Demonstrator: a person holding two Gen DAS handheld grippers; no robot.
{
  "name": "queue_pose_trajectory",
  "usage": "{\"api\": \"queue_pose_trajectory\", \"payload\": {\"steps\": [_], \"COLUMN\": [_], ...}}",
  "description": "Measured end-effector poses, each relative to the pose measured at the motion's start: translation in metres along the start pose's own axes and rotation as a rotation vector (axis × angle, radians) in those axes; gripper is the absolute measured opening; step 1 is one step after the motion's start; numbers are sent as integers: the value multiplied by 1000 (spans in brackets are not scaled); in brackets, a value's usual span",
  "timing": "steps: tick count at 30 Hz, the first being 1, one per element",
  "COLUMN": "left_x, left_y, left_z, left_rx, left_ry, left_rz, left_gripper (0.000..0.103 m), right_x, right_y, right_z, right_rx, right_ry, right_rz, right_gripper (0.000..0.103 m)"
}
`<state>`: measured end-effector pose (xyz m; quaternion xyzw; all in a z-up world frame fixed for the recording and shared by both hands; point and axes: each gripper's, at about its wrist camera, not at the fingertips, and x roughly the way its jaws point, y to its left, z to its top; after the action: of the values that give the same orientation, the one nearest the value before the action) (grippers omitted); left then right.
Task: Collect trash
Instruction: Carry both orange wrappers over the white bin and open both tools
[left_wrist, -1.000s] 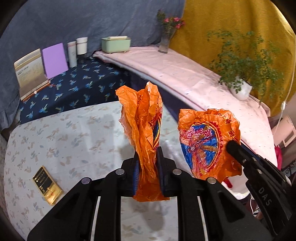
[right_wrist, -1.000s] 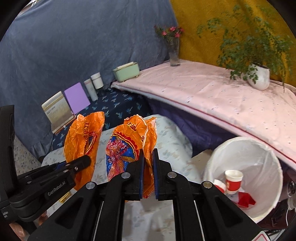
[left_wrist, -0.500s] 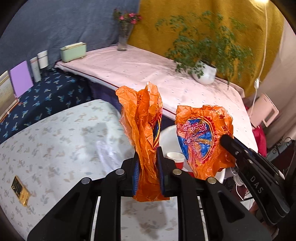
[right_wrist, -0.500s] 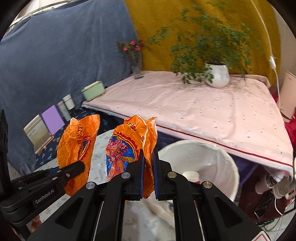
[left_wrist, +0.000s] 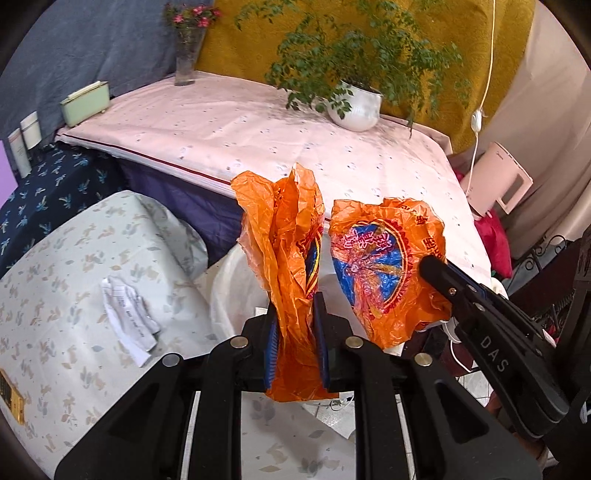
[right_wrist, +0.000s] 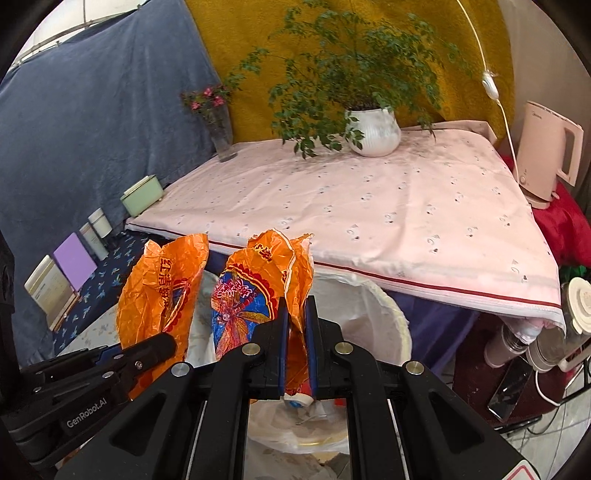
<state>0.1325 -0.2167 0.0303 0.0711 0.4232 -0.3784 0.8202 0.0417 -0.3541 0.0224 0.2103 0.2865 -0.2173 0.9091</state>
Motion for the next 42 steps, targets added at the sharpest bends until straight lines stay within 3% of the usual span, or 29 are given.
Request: {"api": "queue_pose_trajectory", "payload": {"steps": [4, 8, 9, 26, 42], "left_x": [11, 17, 16, 6, -29], "left_y": [-8, -9, -7, 18, 50], "left_z": [0, 0, -1, -1, -10], "left_rx": [10, -11, -18, -56, -99], "left_ry": [14, 5, -10, -32, -81], "left_rz": [-14, -10, 1, 76, 128], "left_gripper": [19, 52, 55, 55, 55], "right_x": [6, 13, 14, 7, -10], "right_y": [-12, -20, -21, -7, 40], "right_z": [-2, -3, -4, -3, -8], "right_rx": [16, 31, 34, 20, -47], "right_ry": [10, 21, 23, 2, -9], "right_rz": [-12, -21, -23, 0, 41], "right_gripper": [10, 18, 18, 36, 40]}}
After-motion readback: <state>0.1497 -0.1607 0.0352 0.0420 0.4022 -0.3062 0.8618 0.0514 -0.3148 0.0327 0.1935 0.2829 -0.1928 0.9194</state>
